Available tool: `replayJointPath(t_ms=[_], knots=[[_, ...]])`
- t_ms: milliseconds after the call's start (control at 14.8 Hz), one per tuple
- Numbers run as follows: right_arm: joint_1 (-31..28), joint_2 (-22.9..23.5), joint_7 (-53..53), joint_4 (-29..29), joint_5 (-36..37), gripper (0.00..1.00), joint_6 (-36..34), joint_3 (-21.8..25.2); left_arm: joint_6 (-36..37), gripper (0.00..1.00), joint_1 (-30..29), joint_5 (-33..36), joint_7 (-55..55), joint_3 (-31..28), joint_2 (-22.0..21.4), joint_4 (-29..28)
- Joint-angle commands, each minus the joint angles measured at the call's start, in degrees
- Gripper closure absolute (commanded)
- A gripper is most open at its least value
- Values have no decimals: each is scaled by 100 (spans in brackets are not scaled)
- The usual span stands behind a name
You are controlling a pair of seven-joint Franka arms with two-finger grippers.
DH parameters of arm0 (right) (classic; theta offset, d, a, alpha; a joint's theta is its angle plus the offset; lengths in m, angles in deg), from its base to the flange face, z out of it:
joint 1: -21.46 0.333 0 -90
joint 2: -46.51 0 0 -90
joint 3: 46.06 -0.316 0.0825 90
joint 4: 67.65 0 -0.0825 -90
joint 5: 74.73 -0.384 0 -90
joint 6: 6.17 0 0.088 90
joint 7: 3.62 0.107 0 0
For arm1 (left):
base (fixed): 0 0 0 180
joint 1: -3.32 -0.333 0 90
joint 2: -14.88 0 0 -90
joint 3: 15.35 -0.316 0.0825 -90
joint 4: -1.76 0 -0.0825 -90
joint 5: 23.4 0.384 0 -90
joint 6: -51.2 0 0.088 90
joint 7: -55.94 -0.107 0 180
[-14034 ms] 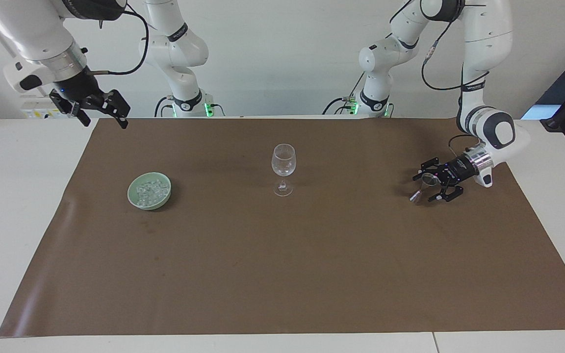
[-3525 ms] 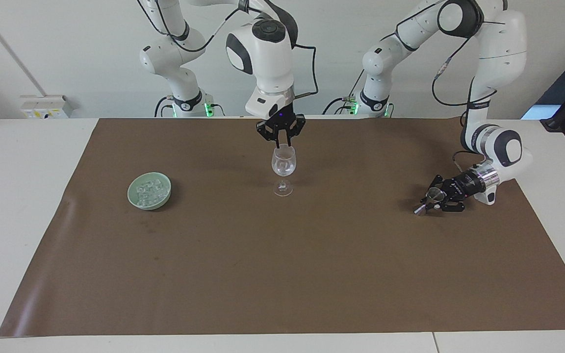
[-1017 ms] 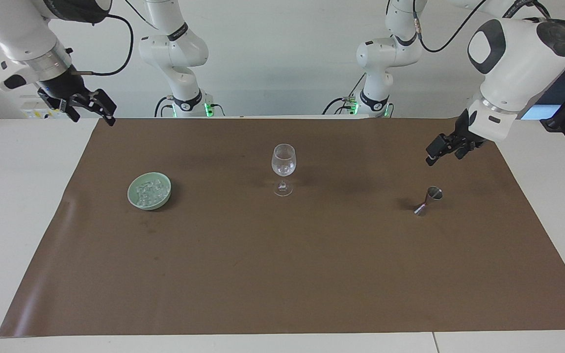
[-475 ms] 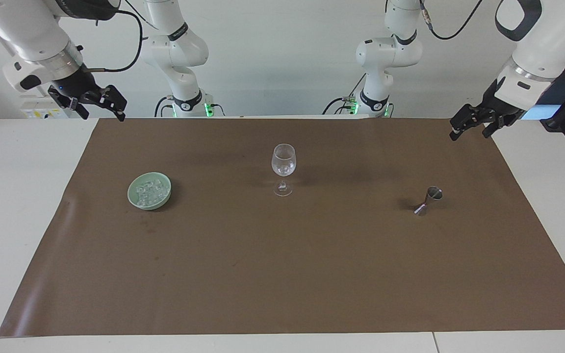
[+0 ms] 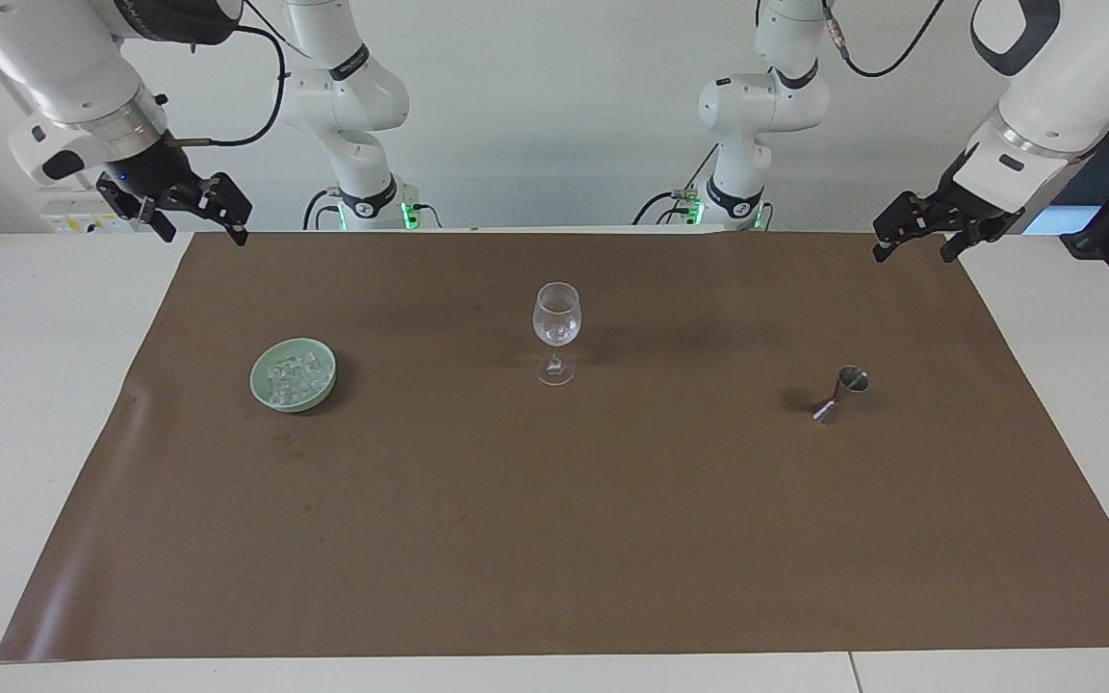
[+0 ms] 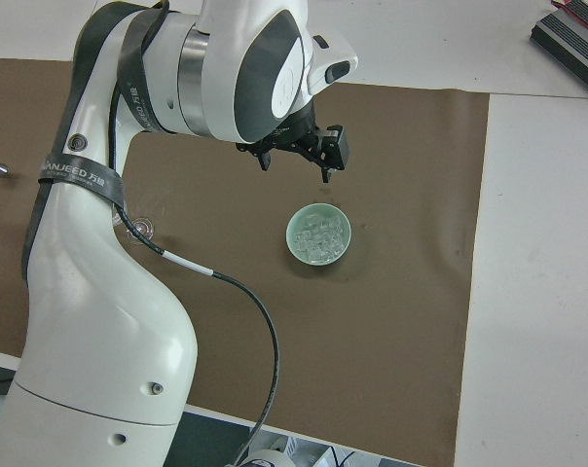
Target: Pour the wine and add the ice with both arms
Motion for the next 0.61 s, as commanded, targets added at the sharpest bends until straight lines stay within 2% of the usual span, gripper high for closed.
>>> replayJointPath(t_ms=[0,542], knots=[[-76,-30,-108,75,53,0,96,-72,34,0,-86,141,-91,128,-113,-131],[-76,-38,-108,66,53,0,123,-81,-230,0,-25,378,-21,137,-78,-122]])
